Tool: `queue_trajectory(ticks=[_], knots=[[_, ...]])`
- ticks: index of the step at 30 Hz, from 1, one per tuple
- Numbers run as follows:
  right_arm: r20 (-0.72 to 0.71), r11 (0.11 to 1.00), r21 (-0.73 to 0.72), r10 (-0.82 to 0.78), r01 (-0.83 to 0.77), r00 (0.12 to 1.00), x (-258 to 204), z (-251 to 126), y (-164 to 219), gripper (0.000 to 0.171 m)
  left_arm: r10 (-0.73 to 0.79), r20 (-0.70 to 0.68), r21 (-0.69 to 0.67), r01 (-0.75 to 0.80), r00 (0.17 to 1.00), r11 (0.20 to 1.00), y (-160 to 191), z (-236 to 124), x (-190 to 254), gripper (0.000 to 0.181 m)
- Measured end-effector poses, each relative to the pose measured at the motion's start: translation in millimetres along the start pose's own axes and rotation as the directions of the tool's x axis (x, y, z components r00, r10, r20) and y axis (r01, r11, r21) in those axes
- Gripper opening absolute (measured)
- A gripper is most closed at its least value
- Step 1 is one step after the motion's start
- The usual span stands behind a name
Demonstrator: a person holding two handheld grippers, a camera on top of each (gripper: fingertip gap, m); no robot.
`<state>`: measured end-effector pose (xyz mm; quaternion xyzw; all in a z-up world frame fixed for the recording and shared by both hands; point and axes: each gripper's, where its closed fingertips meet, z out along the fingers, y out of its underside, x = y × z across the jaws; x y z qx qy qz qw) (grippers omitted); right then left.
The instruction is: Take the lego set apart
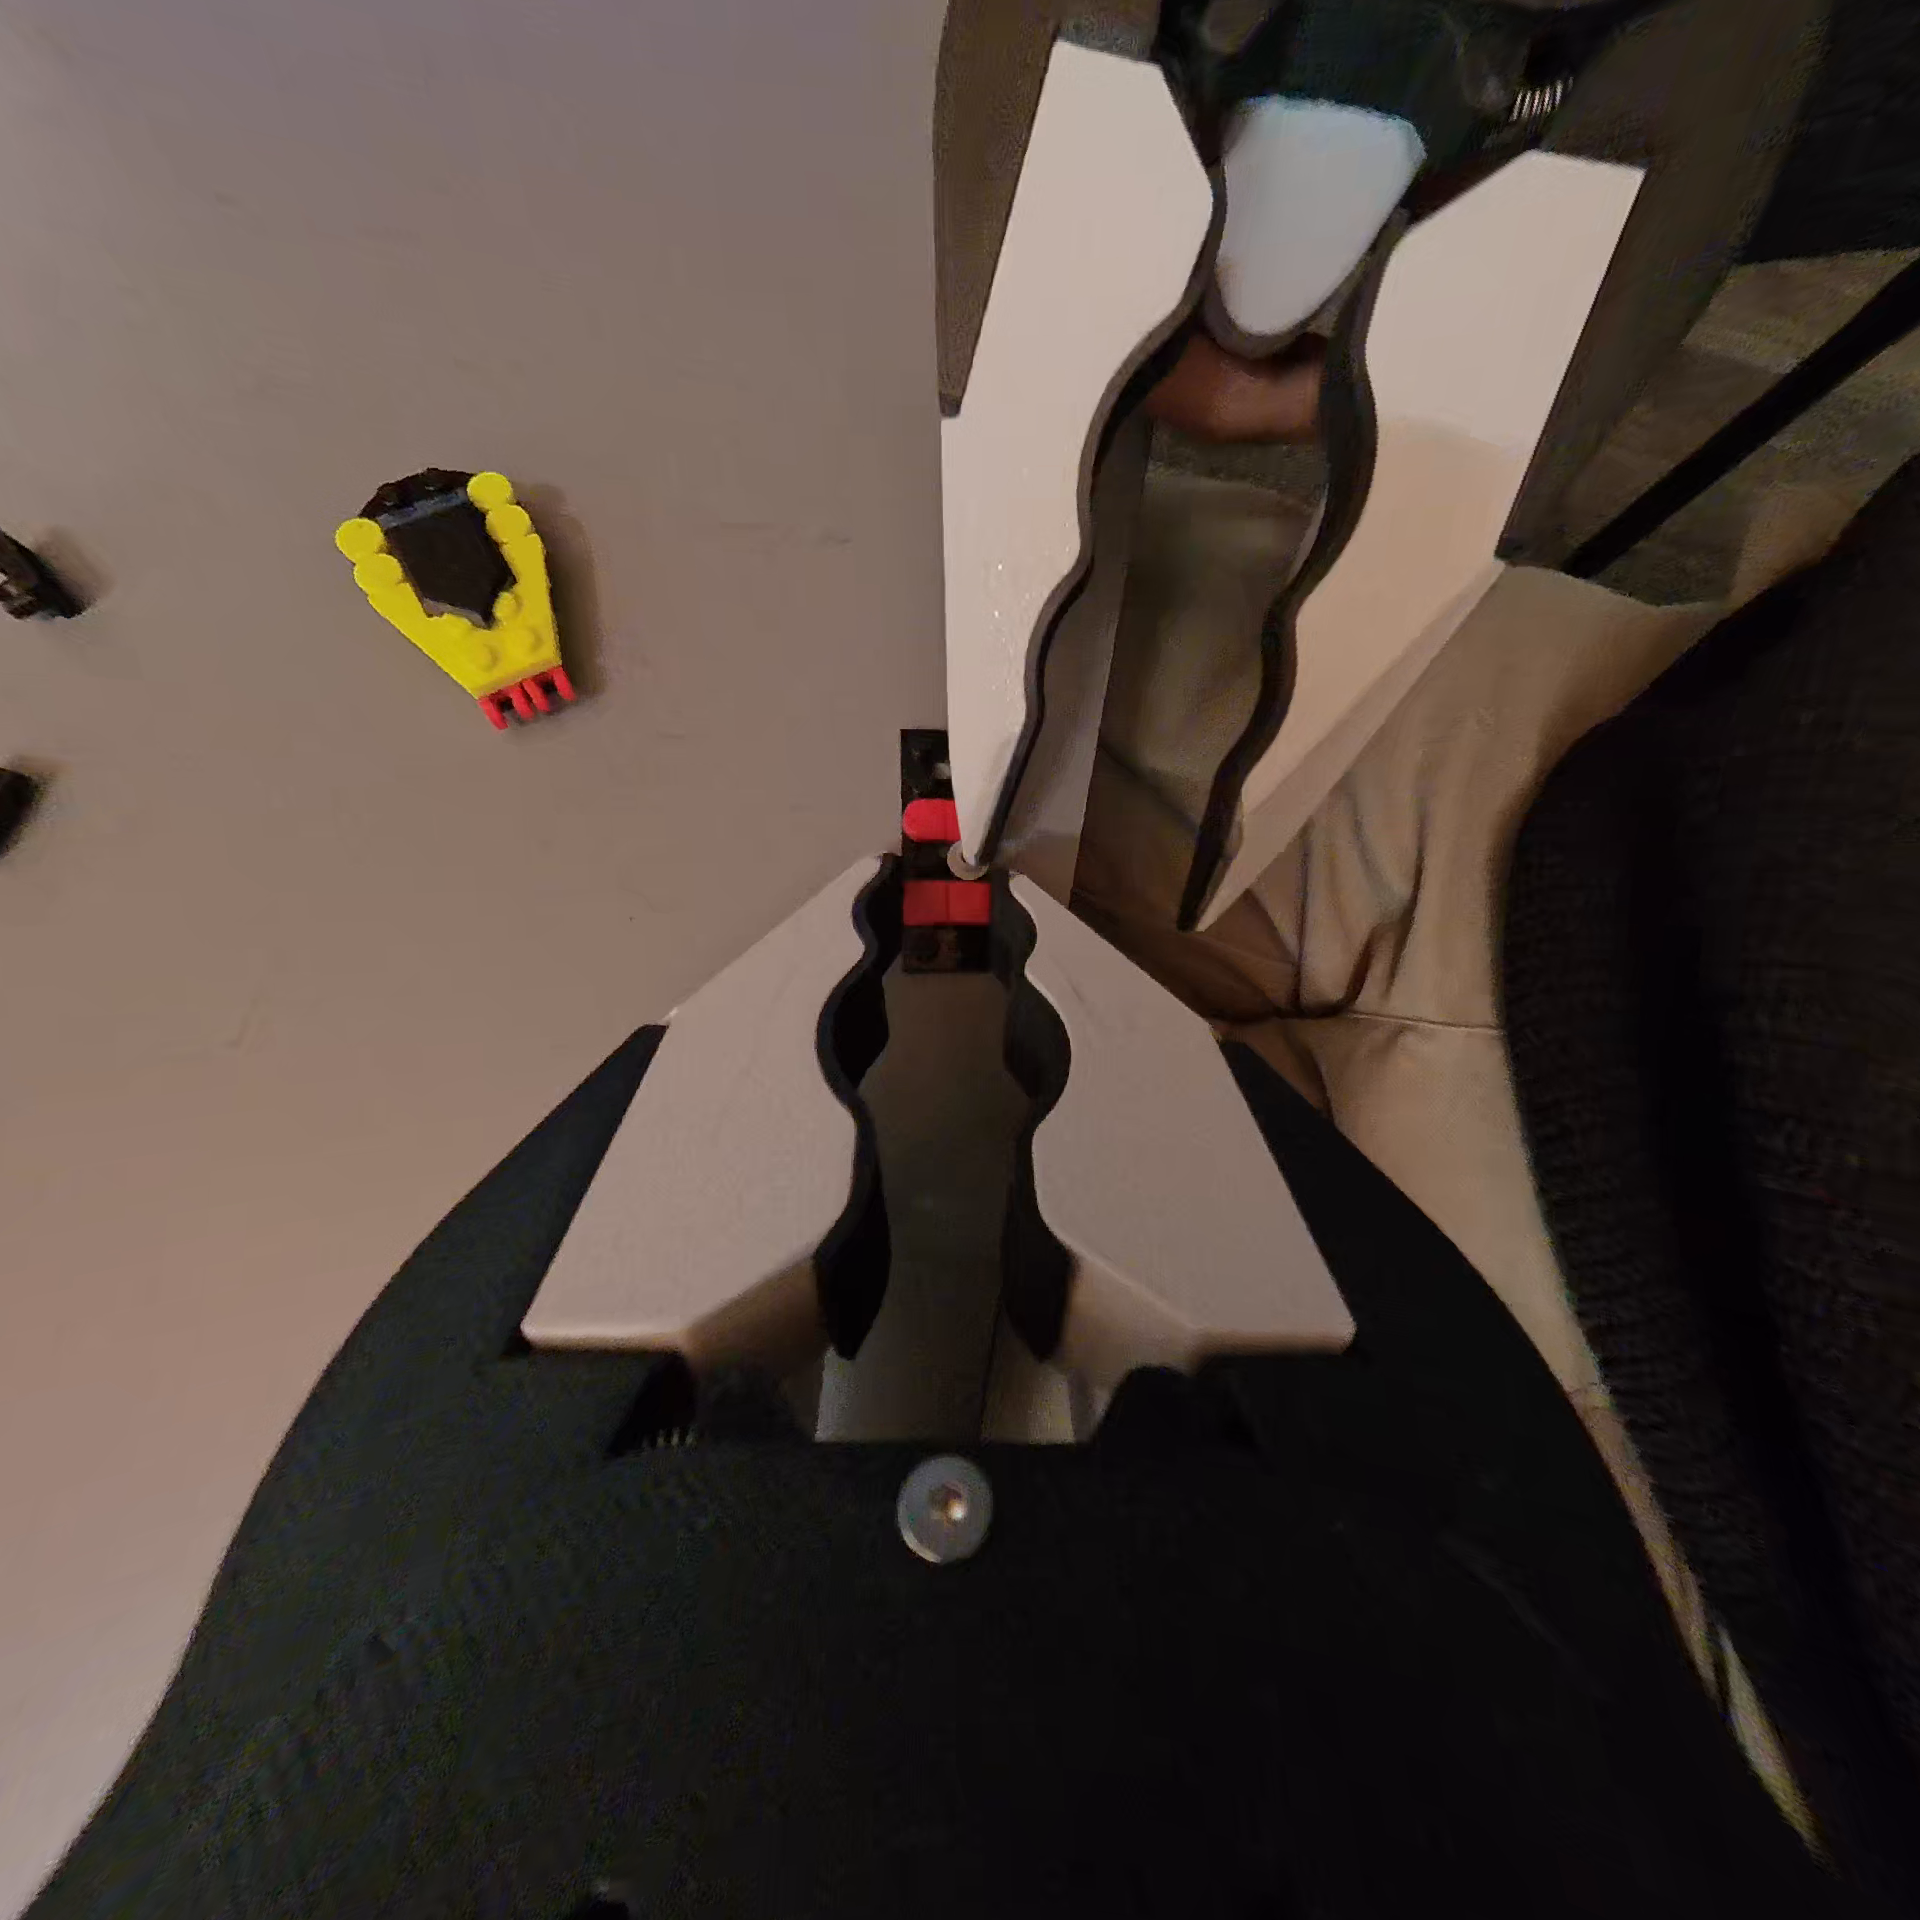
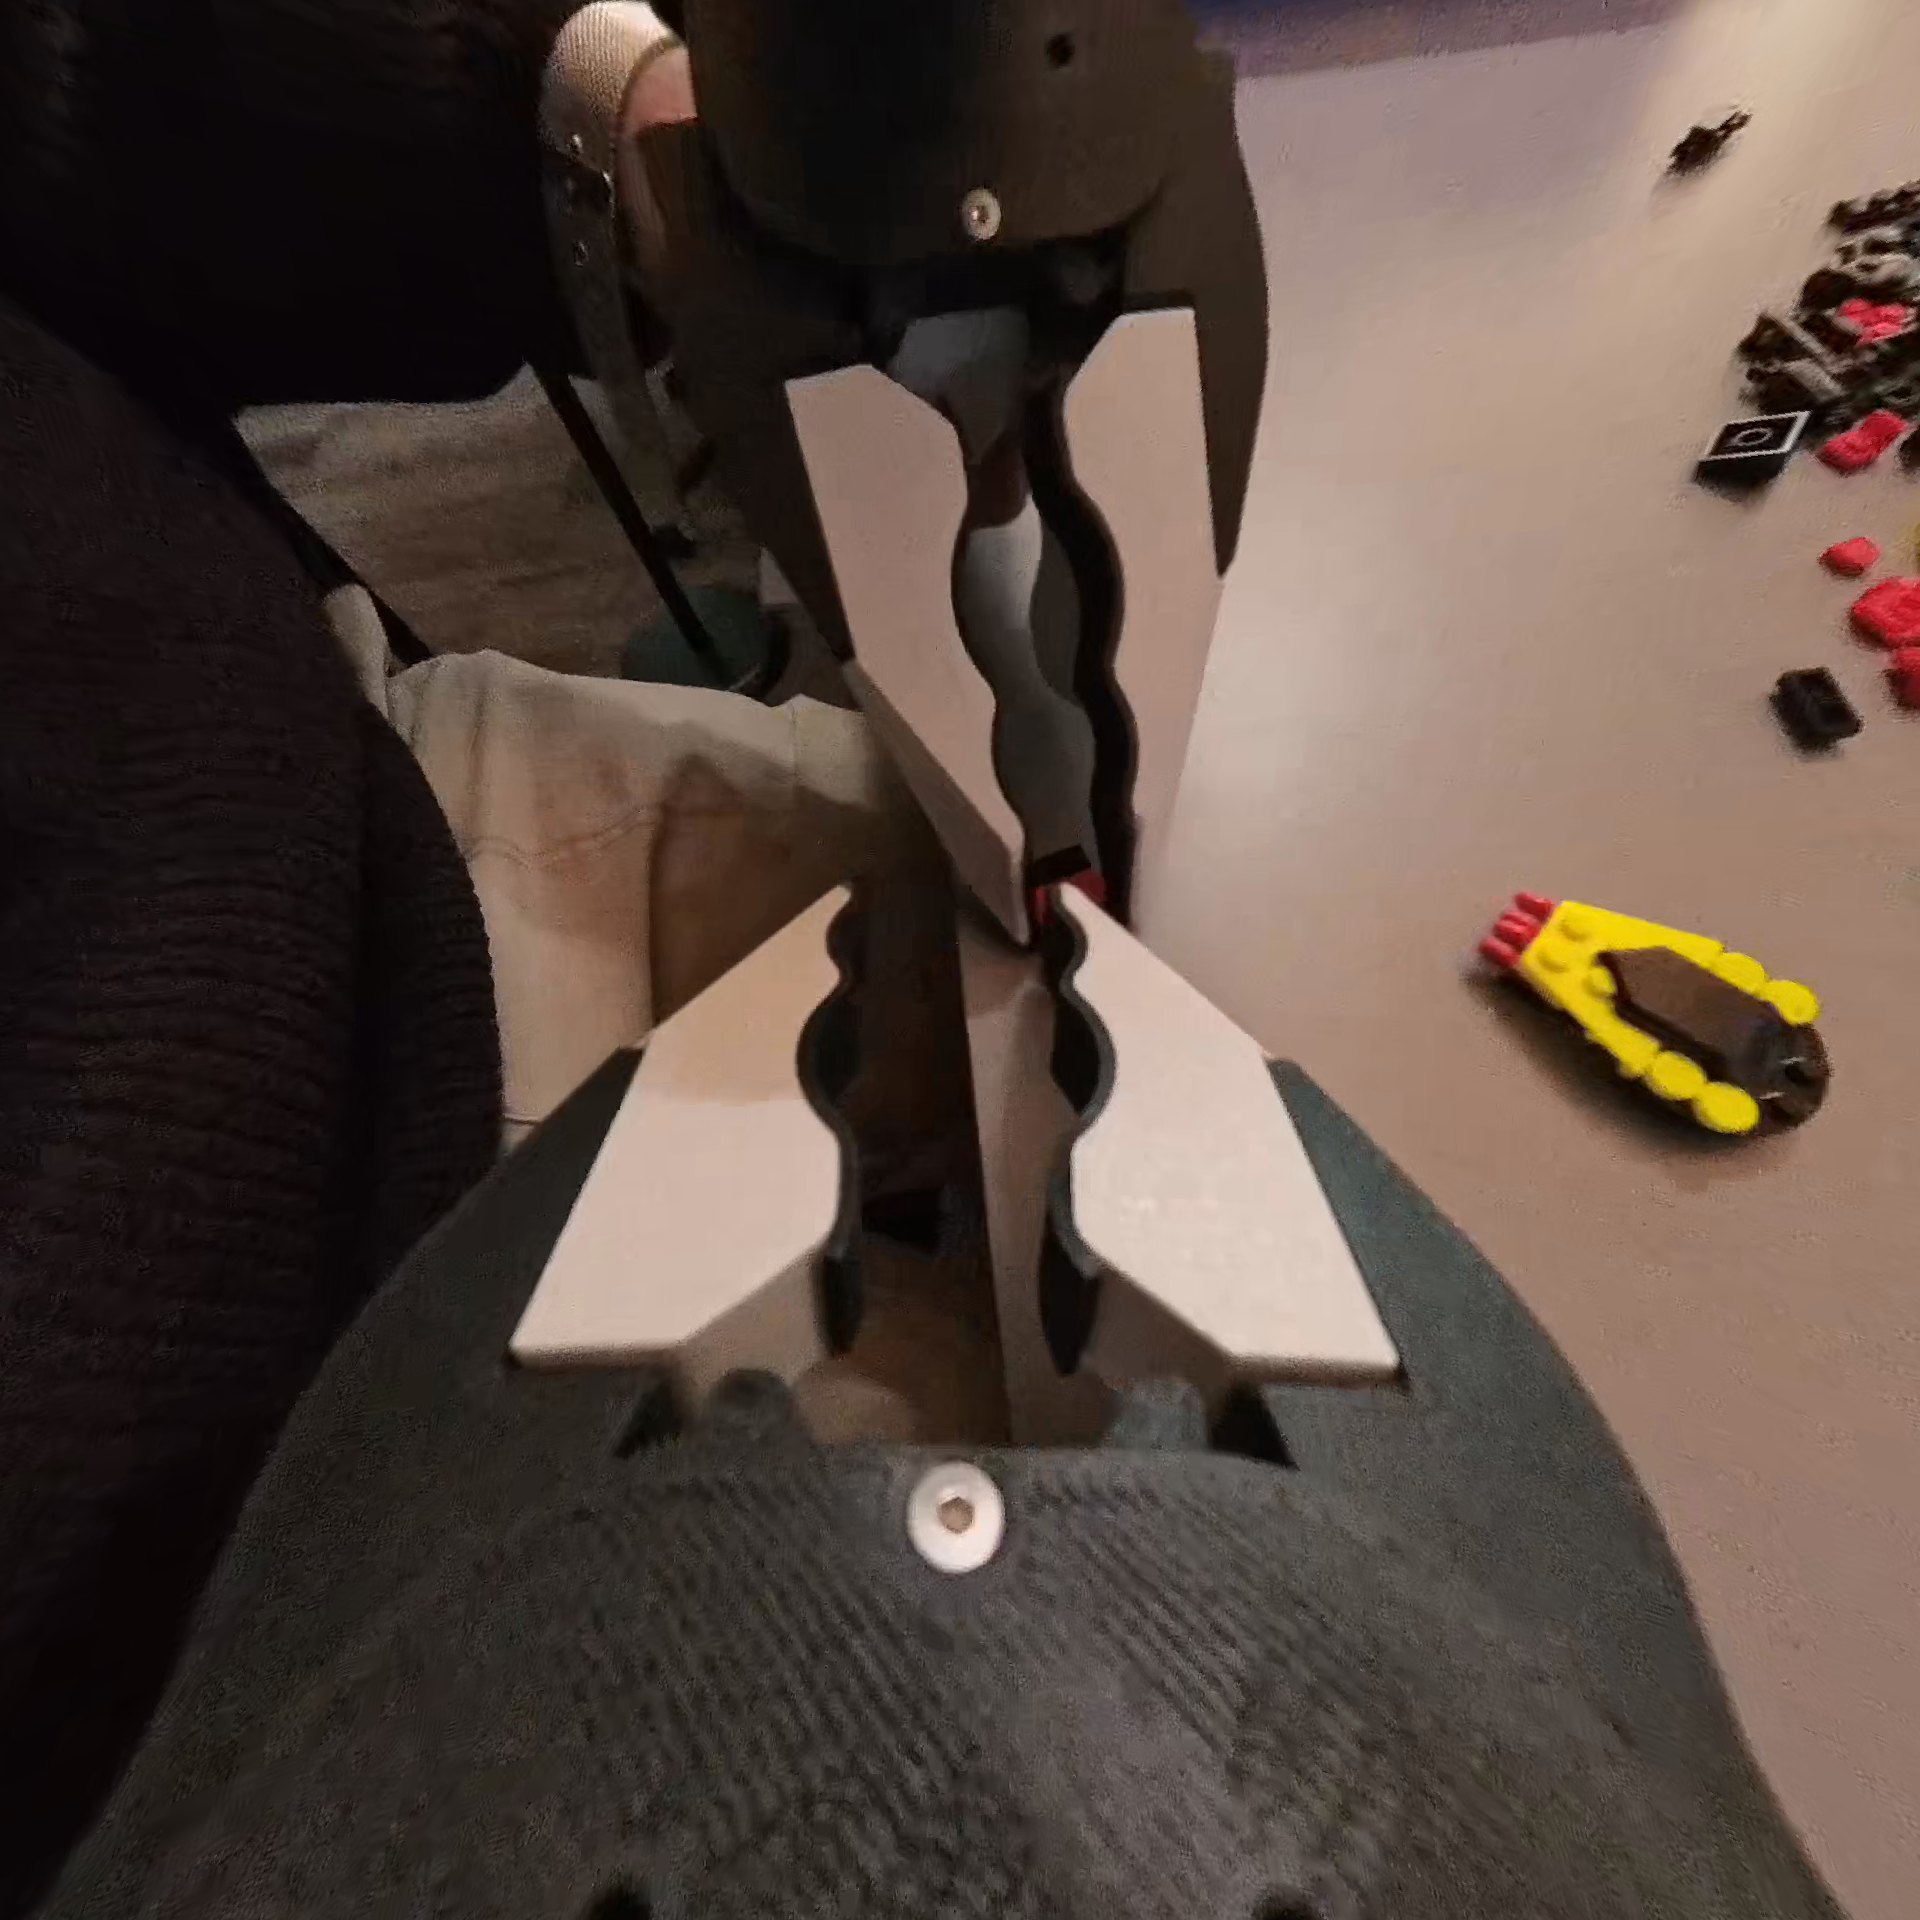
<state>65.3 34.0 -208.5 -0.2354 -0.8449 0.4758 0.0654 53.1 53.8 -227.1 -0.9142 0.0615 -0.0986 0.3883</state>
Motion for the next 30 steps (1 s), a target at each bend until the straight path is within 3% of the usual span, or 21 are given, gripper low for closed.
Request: queue_trajectory(ticks=[4,6,9,14,18,30], knots=[[0.007,0.998,0.044,0.046,-0.046,0.999,8,-11,-14,0.030,-0.008,-0.014,-0.003,0.008,1.000,1.000,0,0,0,0.015],[-0.075,0.998,0.057,-0.020,0.025,0.997,21,-27,-25,0.023,-0.001,-0.008,-0.004,0.001,1.000,1.000,0,0,0,0.015],[-0.119,0.993,-0.009,-0.121,0.121,0.985,31,-23,-12,0.017,-0.012,-0.016,-0.003,0.012,1.000,1.000,-1,1,0,0.015],[-0.052,0.989,-0.029,-0.149,0.148,0.987,21,-9,-1,0.017,-0.016,-0.015,-0.001,0.016,1.000,1.000,-2,2,0,0.015],[-0.016,0.976,-0.126,-0.183,0.179,0.983,18,1,12,0.018,-0.054,-0.018,0.023,0.054,0.998,0.998,-4,4,1,0.014],[0.063,0.963,-0.118,-0.235,0.241,0.970,14,0,13,0.013,-0.026,-0.015,0.019,0.027,1.000,0.999,-3,4,3,0.016]])
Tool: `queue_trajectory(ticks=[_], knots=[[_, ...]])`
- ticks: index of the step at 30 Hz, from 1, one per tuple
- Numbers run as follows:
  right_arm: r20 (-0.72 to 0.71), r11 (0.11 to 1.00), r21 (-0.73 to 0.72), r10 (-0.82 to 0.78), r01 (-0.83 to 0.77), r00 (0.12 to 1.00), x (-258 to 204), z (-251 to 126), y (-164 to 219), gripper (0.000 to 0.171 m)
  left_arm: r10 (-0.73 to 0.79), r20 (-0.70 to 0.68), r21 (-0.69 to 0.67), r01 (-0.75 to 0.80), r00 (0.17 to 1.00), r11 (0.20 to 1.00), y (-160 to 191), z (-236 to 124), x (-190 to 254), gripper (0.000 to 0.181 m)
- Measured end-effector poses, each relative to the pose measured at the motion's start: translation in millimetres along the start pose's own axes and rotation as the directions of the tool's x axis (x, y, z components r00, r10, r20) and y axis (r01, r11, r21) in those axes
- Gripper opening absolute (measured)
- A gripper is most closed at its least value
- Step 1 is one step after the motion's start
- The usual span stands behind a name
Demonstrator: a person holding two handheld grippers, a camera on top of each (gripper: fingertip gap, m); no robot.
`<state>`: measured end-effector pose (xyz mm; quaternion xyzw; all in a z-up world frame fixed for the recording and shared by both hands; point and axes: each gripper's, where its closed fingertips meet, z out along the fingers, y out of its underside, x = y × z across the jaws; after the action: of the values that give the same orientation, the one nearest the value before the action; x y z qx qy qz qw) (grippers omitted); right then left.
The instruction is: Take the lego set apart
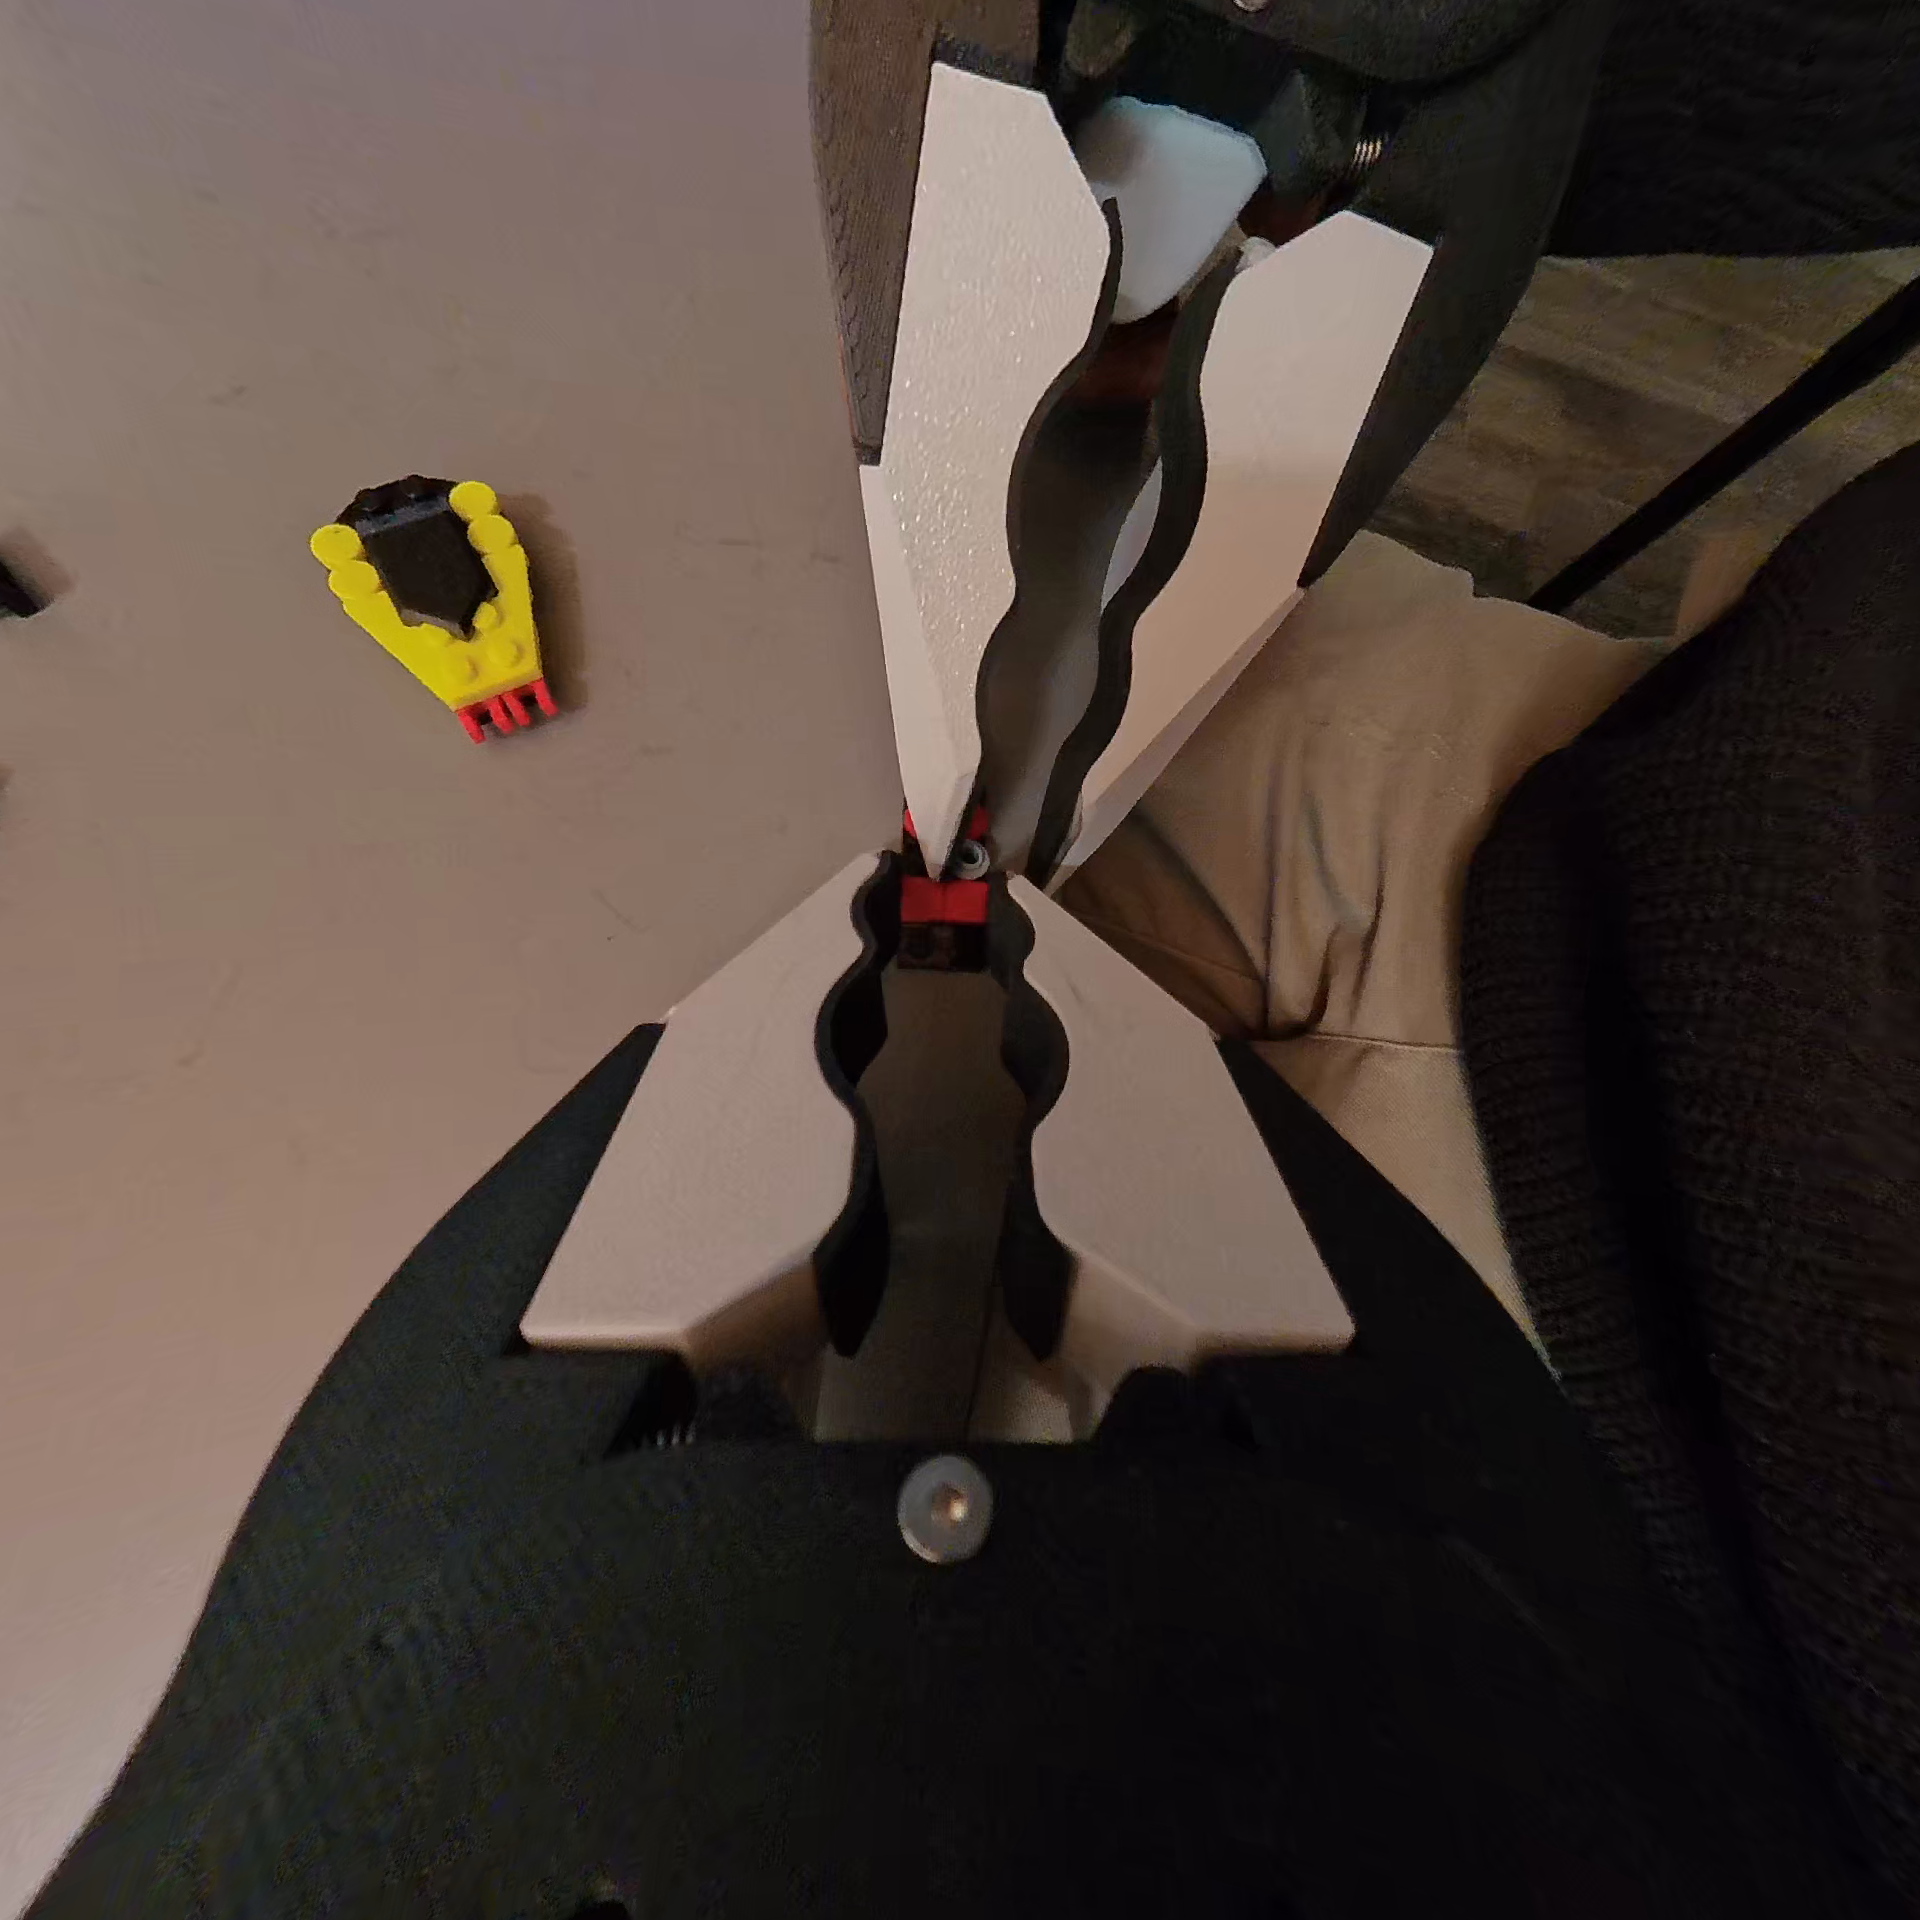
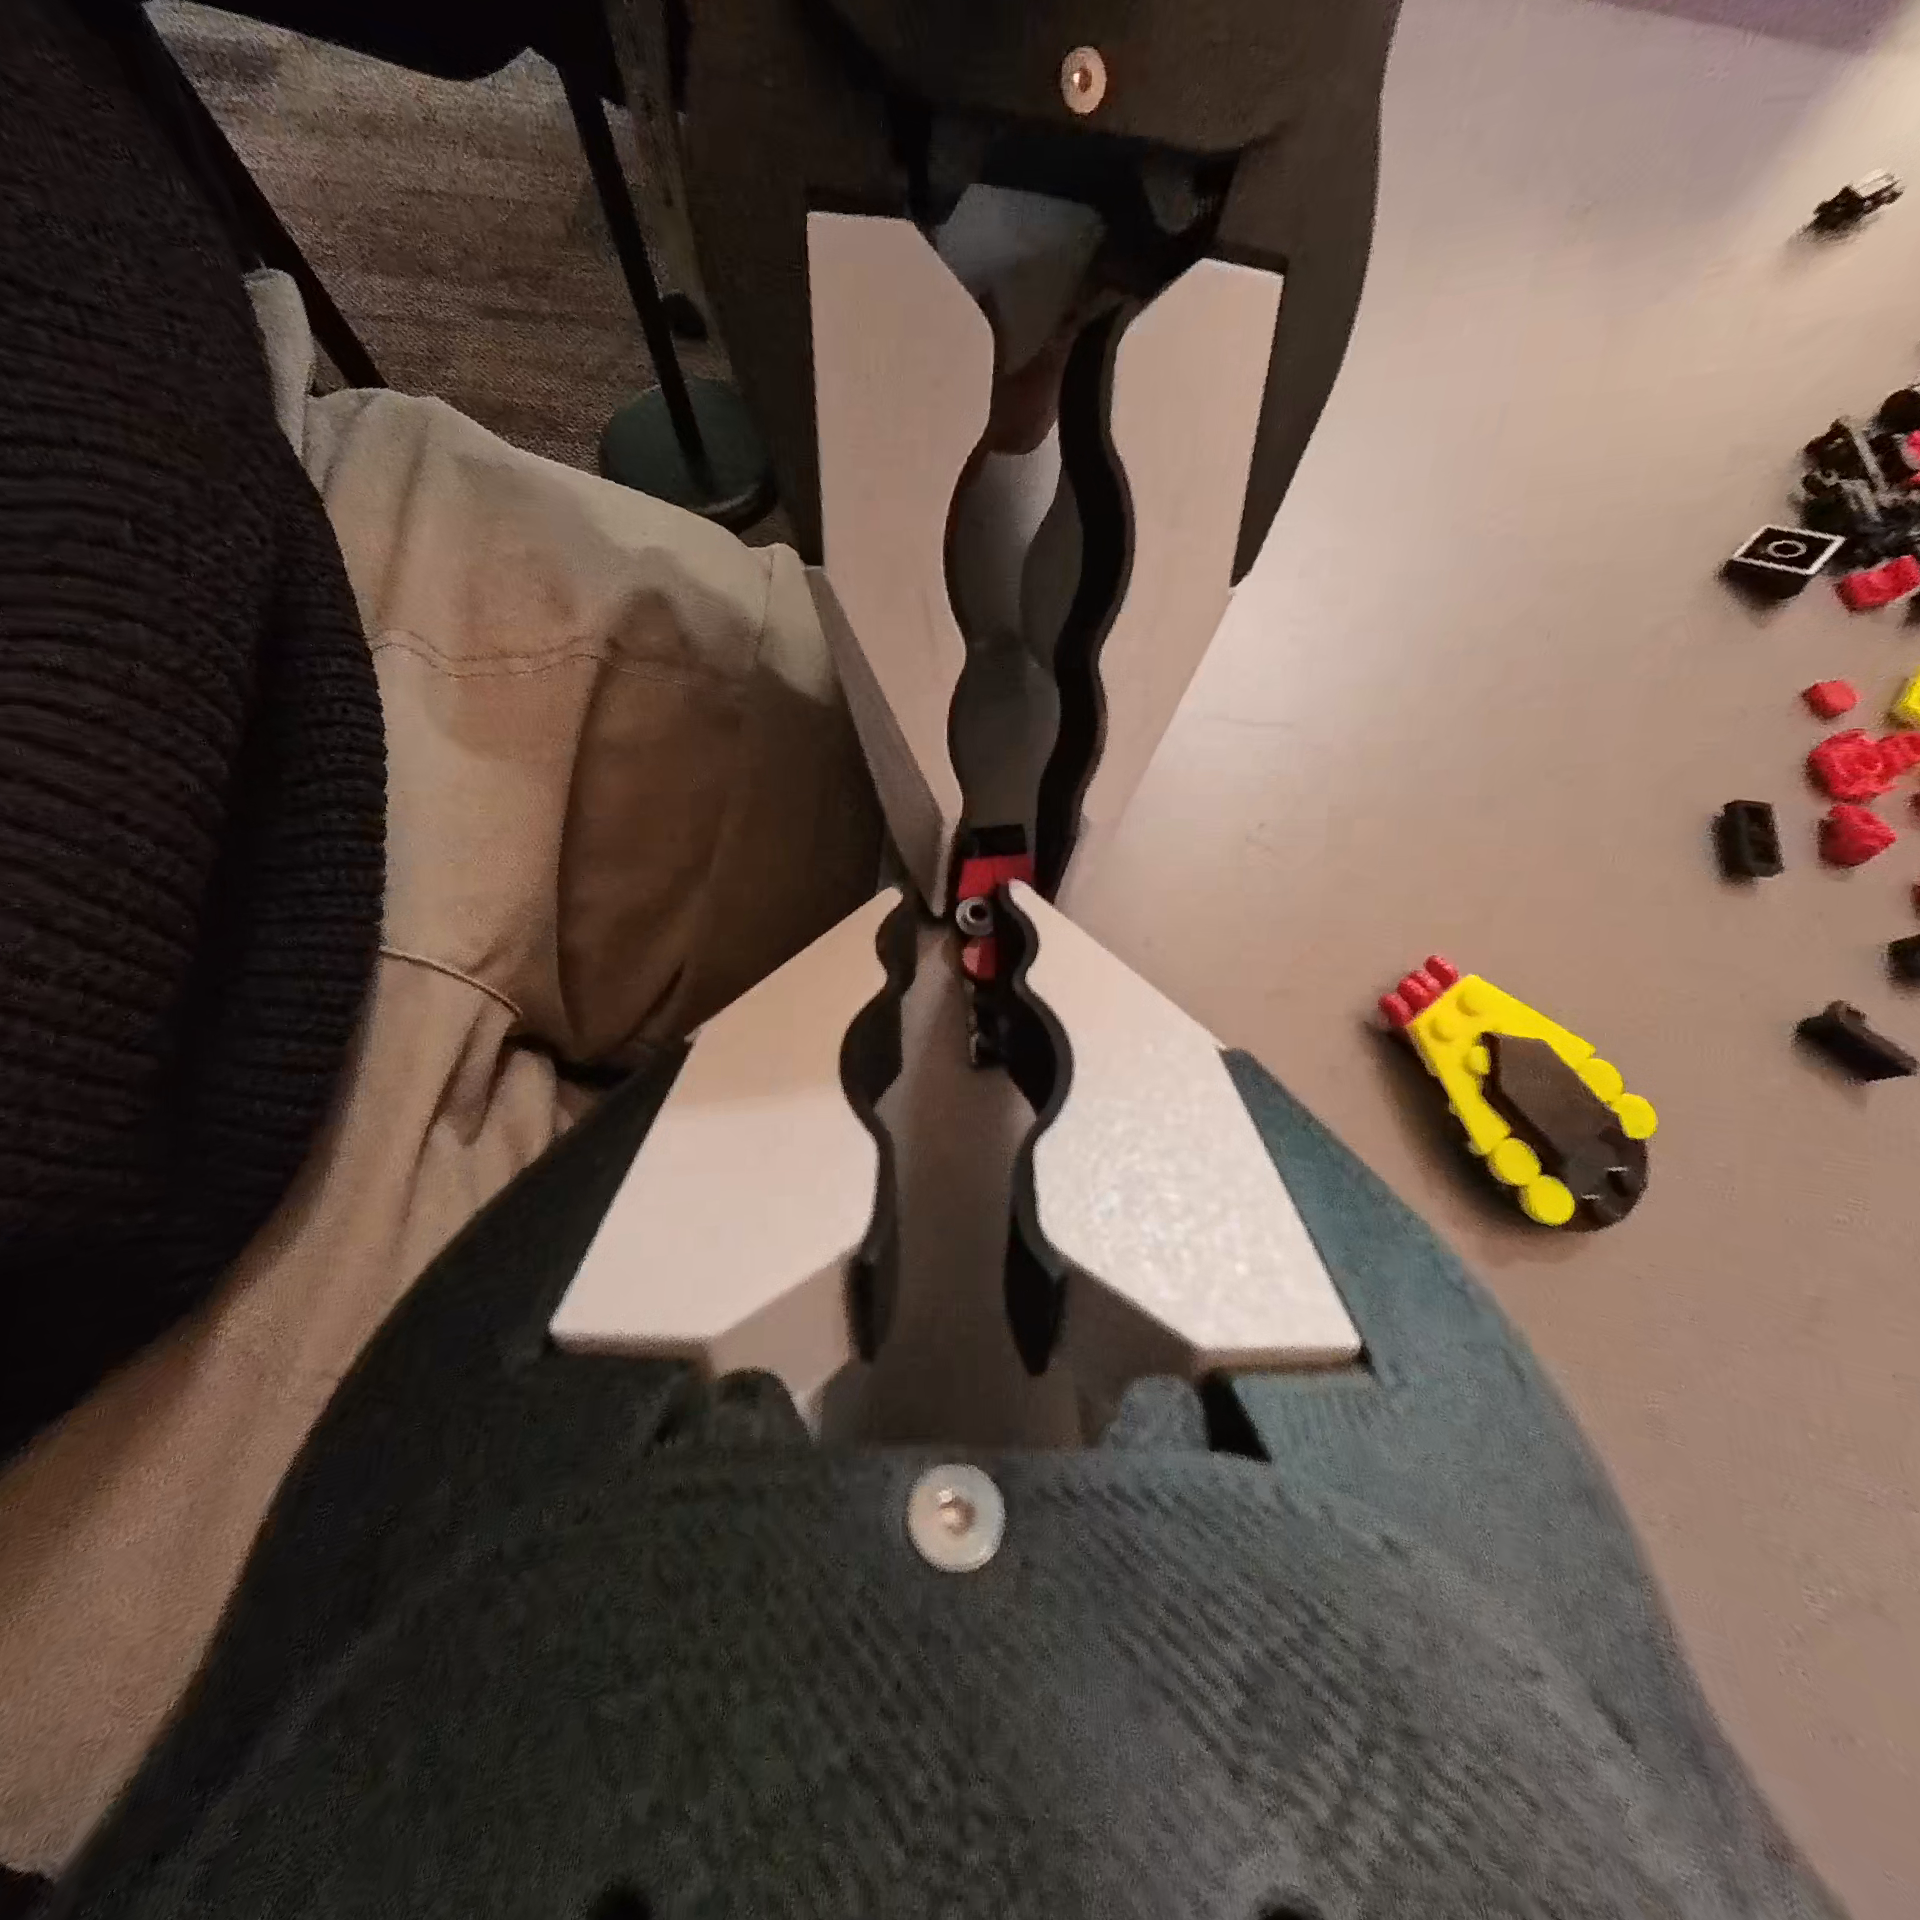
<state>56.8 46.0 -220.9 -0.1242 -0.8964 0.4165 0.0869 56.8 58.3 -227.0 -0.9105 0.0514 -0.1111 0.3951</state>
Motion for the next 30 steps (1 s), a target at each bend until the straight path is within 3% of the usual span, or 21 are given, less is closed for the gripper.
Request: queue_trajectory(ticks=[16,23,30], knots=[[-0.010,1.000,0.002,-0.014,0.014,1.000,4.1,-1.1,0.2,0.006,-0.022,-0.034,0.005,0.022,0.999,1.000,5.2,-7.7,0.5,0.019],[-0.021,1.000,-0.006,-0.003,0.003,1.000,6.6,-0.2,0.9,0.012,0.001,-0.006,-0.005,-0.002,1.000,1.000,5.8,-7.0,-1.5,0.014],[-0.066,0.998,-0.005,-0.058,0.058,0.996,7.8,-0.7,0.1,0.006,-0.016,0.021,-0.024,0.017,1.000,1.000,5.5,-7.0,-5.1,0.014]])
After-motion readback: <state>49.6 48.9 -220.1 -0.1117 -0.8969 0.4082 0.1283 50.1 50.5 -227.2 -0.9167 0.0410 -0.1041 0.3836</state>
